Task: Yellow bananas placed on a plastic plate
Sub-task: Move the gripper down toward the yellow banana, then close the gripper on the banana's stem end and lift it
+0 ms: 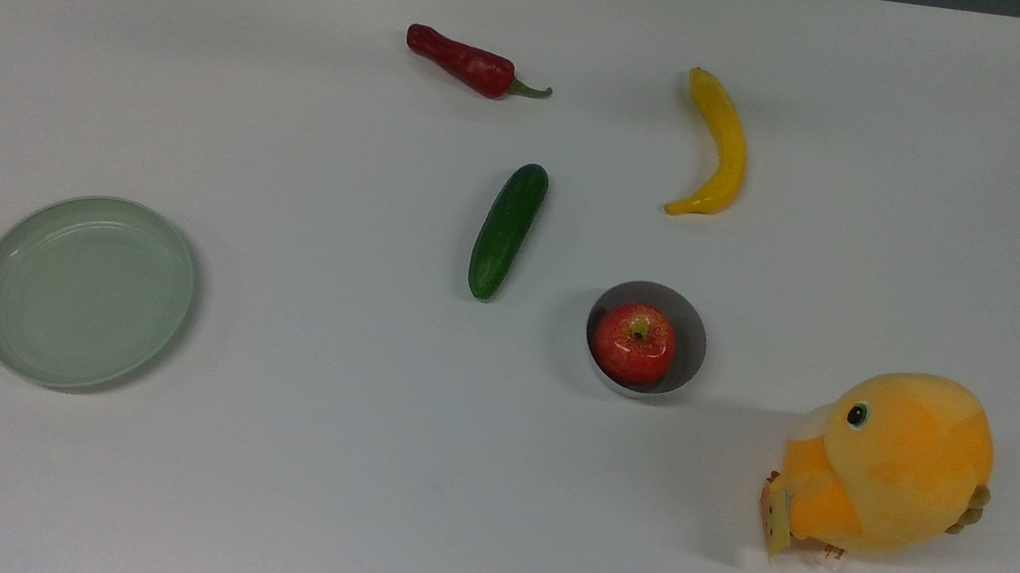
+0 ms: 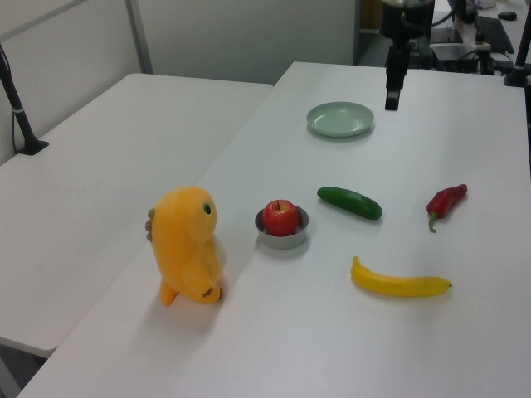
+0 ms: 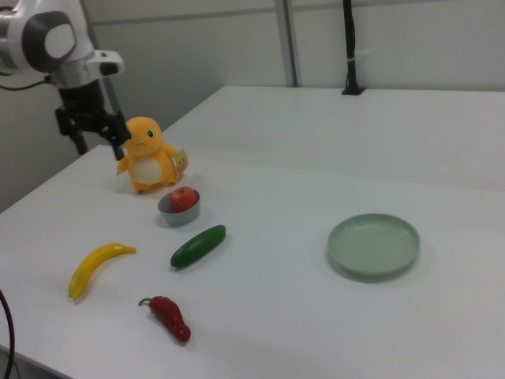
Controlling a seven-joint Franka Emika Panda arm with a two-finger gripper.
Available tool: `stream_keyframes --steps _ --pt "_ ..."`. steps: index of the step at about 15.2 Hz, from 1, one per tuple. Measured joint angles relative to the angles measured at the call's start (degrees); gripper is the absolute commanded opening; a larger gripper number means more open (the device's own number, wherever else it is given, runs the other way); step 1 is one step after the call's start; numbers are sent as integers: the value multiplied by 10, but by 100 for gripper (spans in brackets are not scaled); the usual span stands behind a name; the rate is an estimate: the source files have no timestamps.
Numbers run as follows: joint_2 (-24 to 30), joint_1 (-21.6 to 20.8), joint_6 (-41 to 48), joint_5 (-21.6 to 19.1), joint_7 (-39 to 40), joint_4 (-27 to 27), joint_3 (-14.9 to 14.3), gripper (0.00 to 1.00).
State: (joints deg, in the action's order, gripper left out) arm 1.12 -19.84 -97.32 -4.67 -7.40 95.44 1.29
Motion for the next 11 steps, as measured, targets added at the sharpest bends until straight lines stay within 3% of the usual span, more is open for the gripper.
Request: stream_keyframes --steps 7,11 --pt "-26 -85 -6 0 -43 44 1 100" --pt "-43 -106 -88 0 -52 104 1 100"
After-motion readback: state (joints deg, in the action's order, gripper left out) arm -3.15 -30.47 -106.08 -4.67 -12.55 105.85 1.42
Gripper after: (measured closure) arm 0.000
